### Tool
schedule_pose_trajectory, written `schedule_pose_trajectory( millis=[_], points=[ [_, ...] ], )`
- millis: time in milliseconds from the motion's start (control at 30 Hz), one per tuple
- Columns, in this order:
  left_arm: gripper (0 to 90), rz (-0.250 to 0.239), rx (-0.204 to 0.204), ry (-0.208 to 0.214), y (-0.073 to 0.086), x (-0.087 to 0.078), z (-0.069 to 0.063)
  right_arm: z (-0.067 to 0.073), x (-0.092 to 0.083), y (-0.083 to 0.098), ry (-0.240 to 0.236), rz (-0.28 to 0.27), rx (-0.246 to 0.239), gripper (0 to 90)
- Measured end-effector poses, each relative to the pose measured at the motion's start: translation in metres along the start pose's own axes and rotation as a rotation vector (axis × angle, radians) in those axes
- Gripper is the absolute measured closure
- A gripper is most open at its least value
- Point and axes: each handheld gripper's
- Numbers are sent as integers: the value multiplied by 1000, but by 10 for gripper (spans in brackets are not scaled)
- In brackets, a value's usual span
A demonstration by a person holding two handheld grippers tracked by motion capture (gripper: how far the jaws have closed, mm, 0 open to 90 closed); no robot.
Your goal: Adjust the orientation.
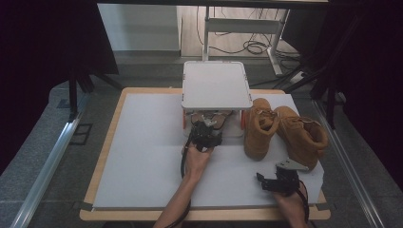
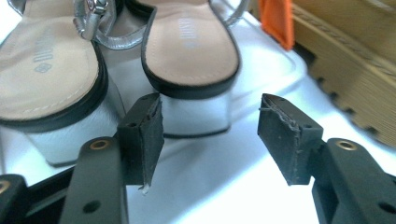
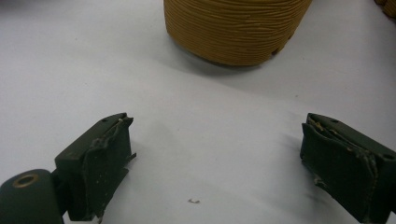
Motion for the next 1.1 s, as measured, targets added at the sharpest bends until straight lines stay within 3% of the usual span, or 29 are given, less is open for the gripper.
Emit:
schedule_pose_trajectory(
  millis=[200, 300, 400, 700, 833, 933, 967, 1100],
  points=[
    [626, -6, 28, 11, 4, -11, 3, 0, 0, 0, 0, 0, 0, 88],
    [770, 1, 32, 16, 5, -8, 5, 0, 0, 0, 0, 0, 0, 88],
    [852, 17, 32, 29, 4, 0, 5, 0, 0, 0, 0, 0, 0, 88],
    [893, 24, 57, 38, -3, 12, -6, 0, 0, 0, 0, 0, 0, 88],
    [895, 14, 74, 29, -3, 7, -8, 0, 0, 0, 0, 0, 1, 88],
    [896, 11, 57, 7, -2, -1, 4, 0, 0, 0, 0, 0, 1, 88],
    [898, 12, 44, 26, -2, -1, 8, 0, 0, 0, 0, 0, 0, 88],
    [898, 17, 51, 28, -3, 0, 8, 0, 0, 0, 0, 0, 0, 88]
  ],
)
Point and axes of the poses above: each handheld gripper's, and its own axes: x roughly forward along the jaws, y roughly out of its underside, z roughly to its left, and after that the axes turned 5 degrees about -y, right-handed
